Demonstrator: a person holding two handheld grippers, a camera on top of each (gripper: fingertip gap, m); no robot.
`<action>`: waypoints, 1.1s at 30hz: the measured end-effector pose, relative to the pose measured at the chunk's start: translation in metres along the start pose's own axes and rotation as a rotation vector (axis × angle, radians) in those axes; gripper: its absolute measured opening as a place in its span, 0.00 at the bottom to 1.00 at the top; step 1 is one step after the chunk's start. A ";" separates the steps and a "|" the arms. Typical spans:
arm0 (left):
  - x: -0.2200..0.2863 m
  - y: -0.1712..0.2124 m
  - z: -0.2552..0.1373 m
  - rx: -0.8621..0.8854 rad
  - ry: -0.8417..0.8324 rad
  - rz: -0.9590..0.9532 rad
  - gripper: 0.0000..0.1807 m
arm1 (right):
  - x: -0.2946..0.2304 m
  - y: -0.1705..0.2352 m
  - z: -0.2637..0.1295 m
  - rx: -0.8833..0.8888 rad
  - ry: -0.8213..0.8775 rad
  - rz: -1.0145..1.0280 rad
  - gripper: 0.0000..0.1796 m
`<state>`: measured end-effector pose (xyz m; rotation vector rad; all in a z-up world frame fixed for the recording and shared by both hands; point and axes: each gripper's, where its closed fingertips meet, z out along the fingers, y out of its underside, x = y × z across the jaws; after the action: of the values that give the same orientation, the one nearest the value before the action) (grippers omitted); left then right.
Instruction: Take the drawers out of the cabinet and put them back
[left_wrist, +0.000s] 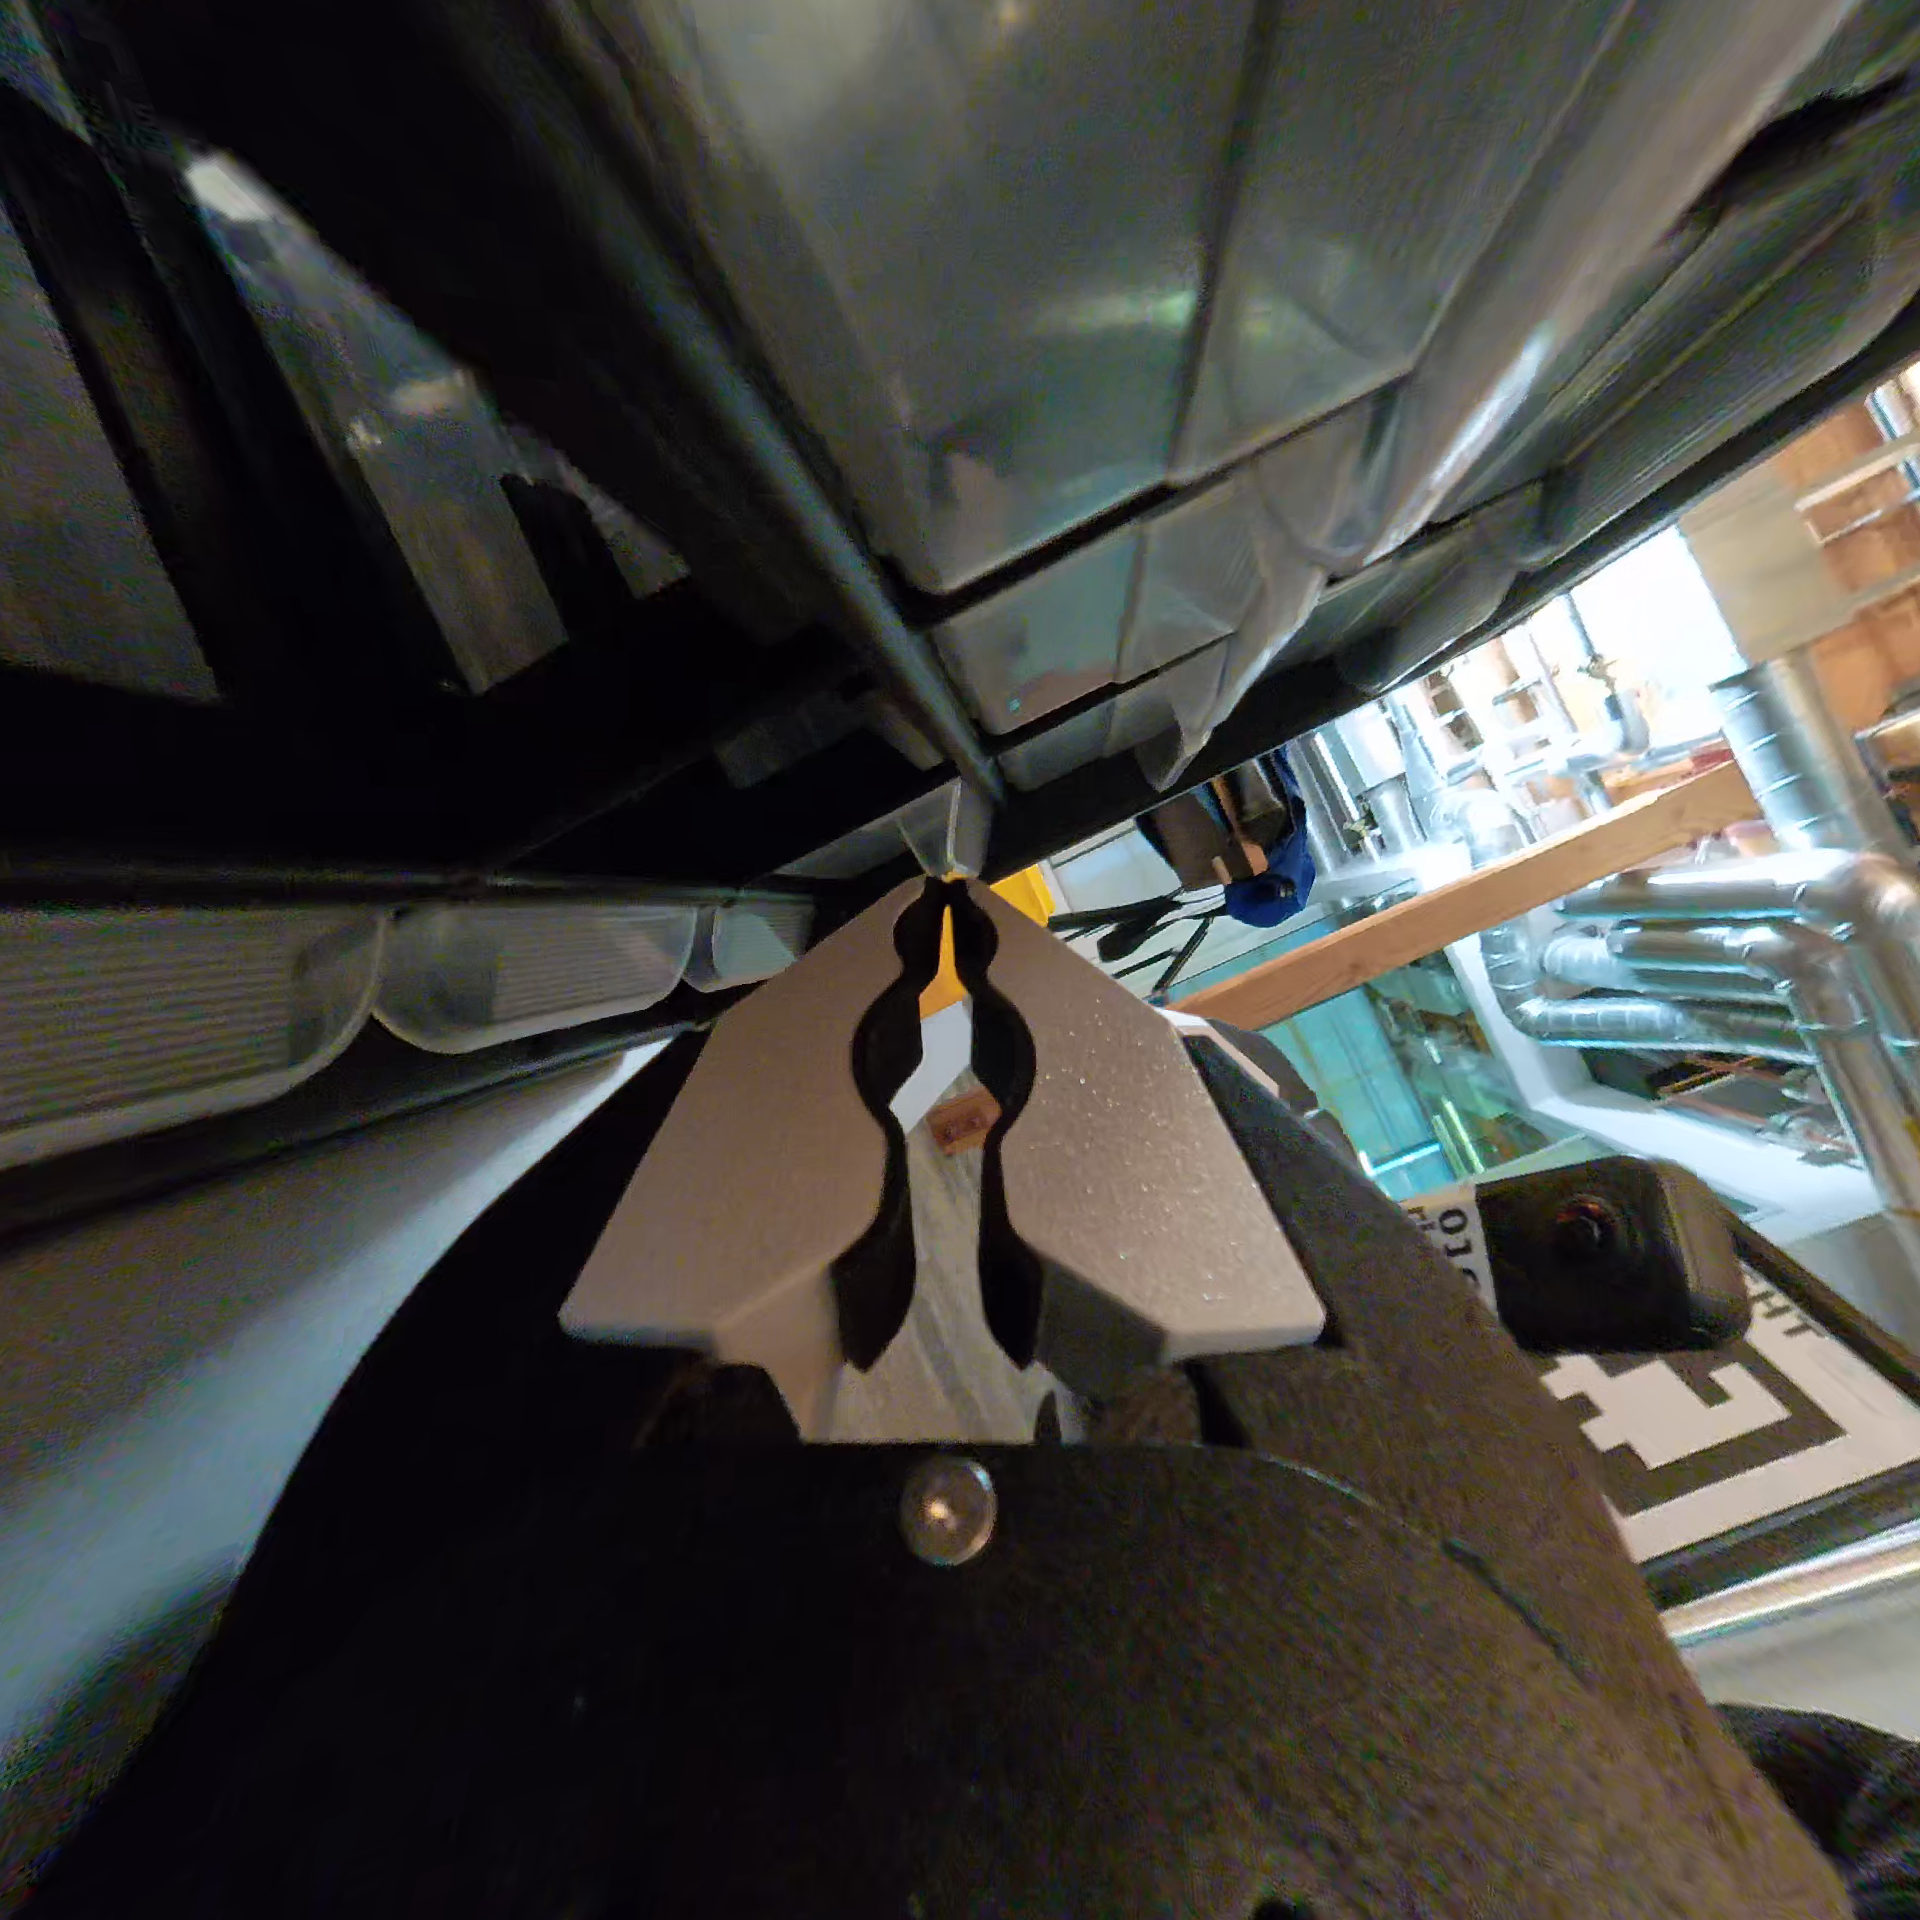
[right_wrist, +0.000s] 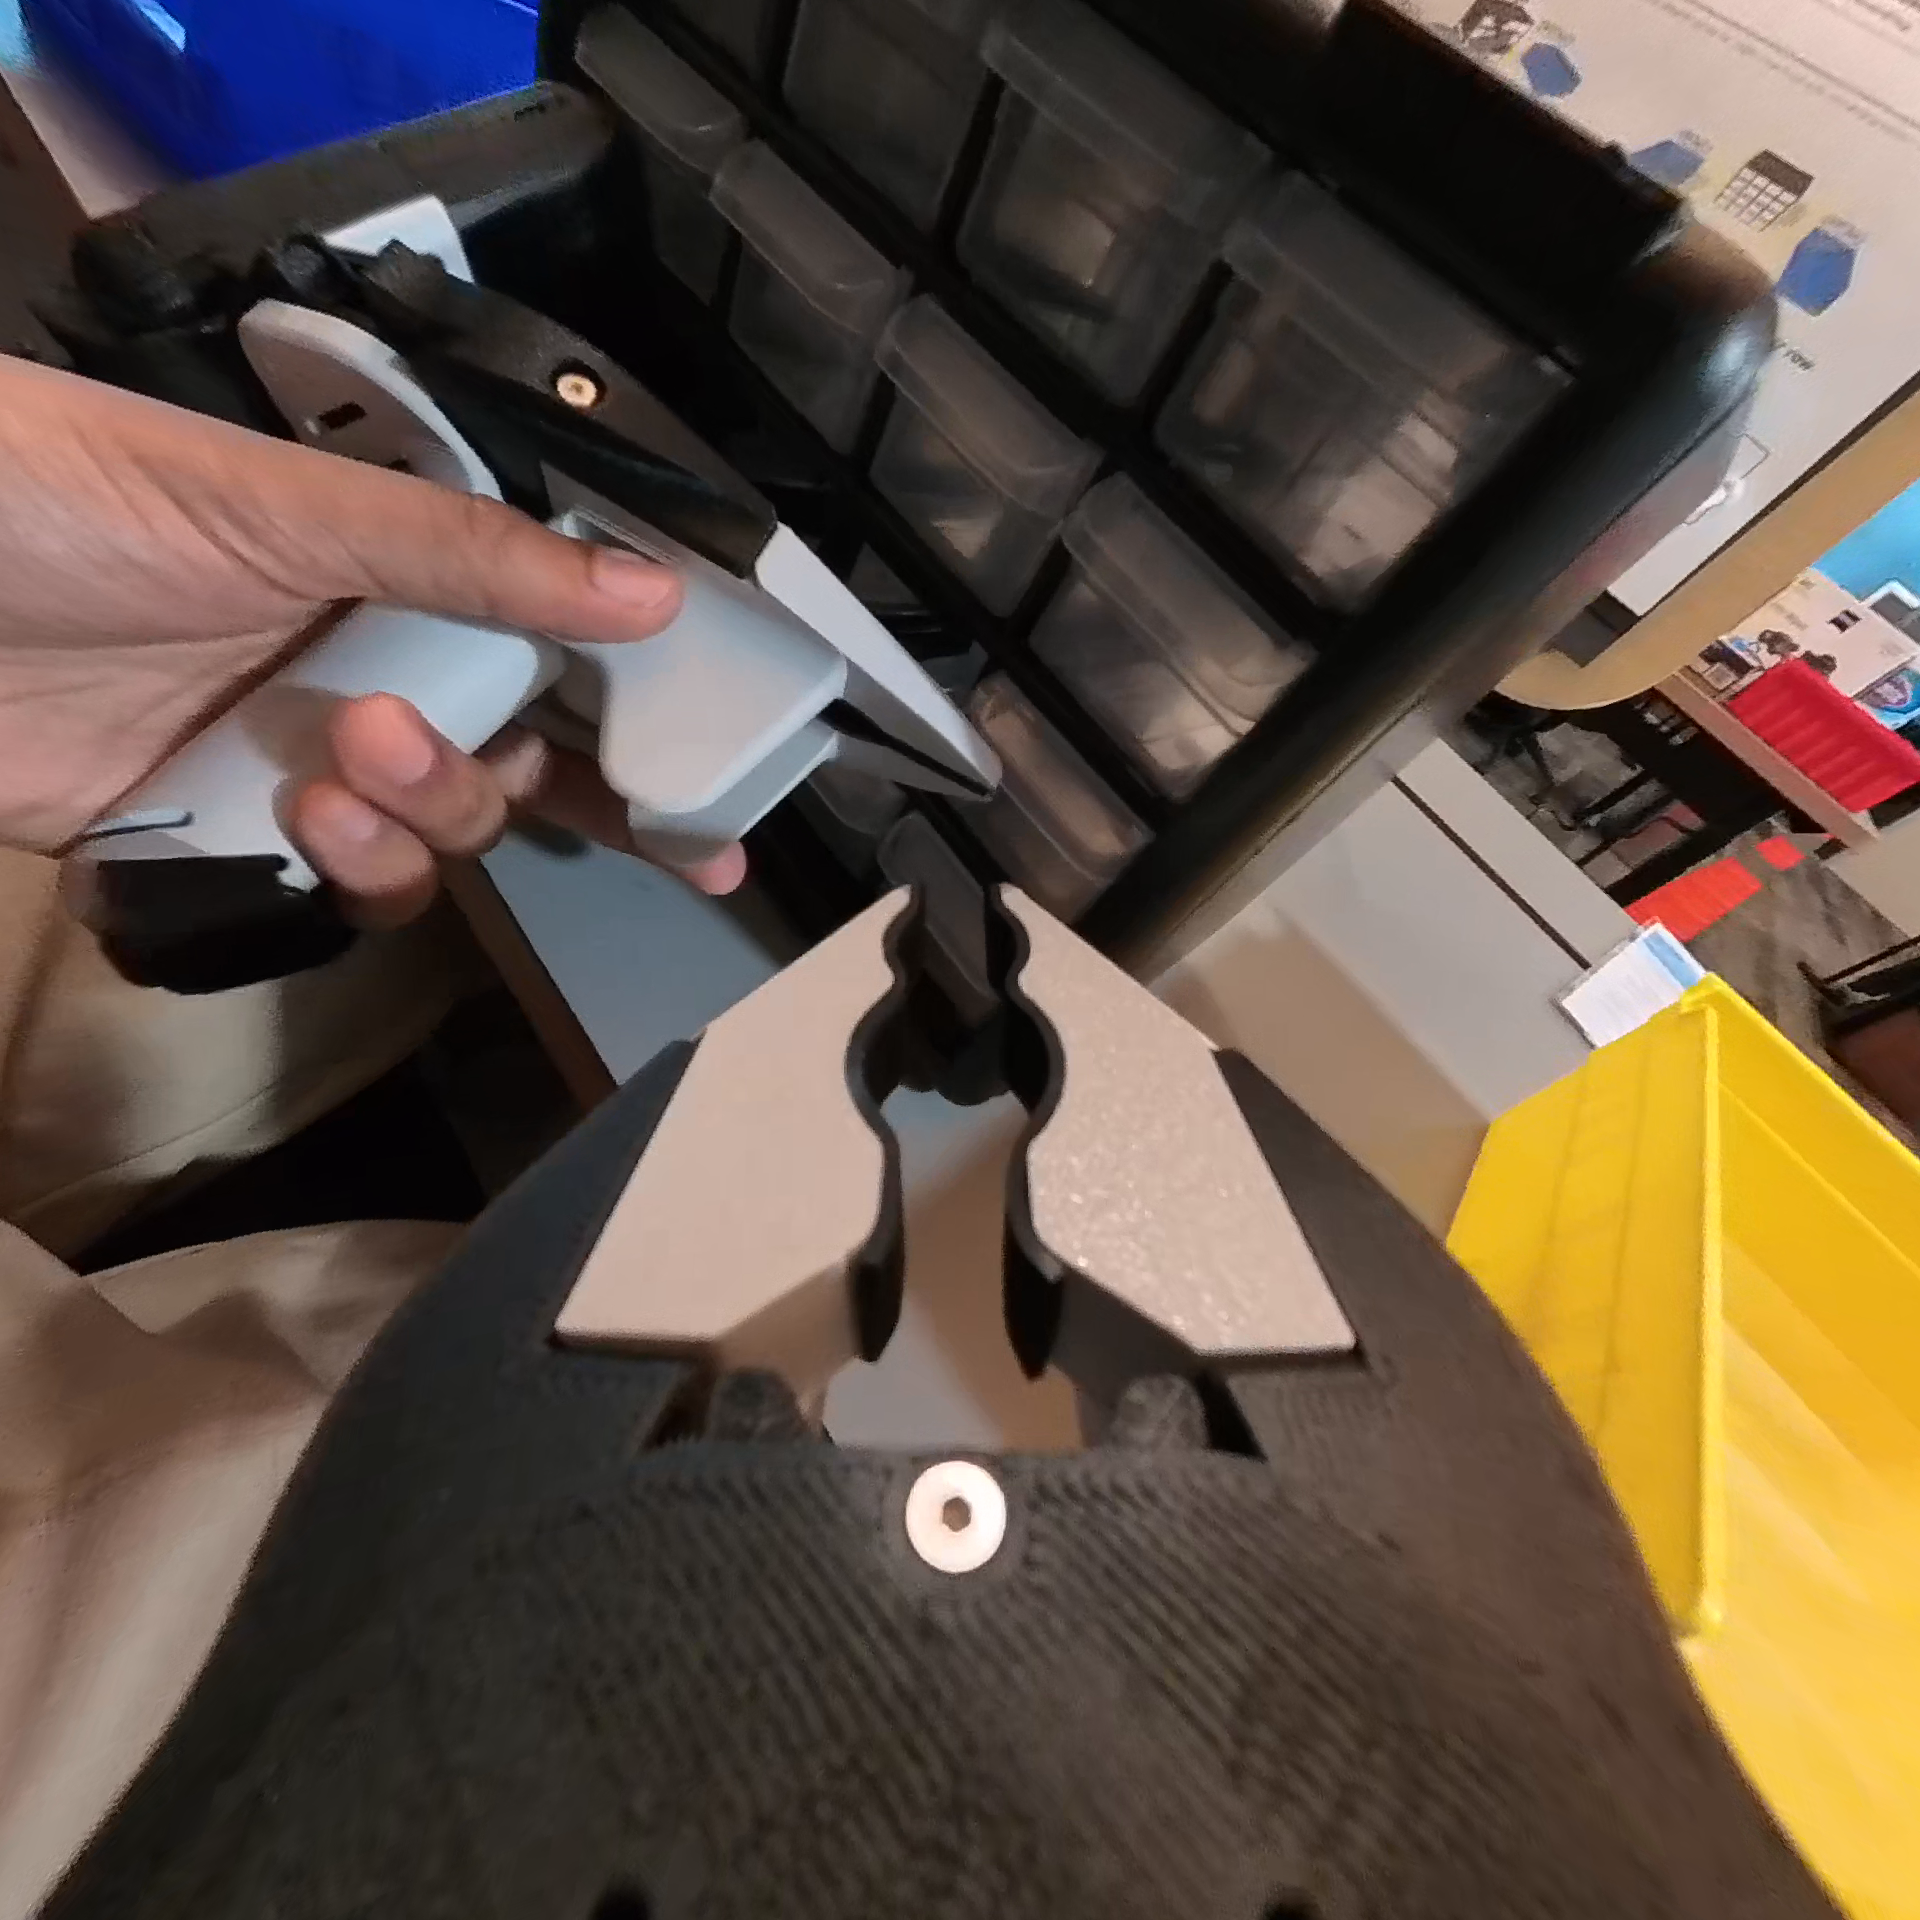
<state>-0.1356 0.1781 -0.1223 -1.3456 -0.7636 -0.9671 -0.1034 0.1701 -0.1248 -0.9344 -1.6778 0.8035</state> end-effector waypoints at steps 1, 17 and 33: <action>0.000 0.000 0.000 0.007 0.005 -0.020 0.00 | 0.001 0.001 0.000 -0.002 0.000 0.003 0.05; -0.004 -0.006 -0.003 0.025 -0.021 -0.057 0.06 | -0.004 0.003 0.001 -0.012 -0.028 -0.003 0.05; 0.007 0.007 -0.013 0.008 0.008 -0.032 0.02 | -0.001 0.004 0.000 -0.024 -0.008 -0.026 0.04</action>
<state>-0.1274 0.1641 -0.1204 -1.3251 -0.7838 -0.9931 -0.1023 0.1710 -0.1290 -0.9254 -1.7068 0.7726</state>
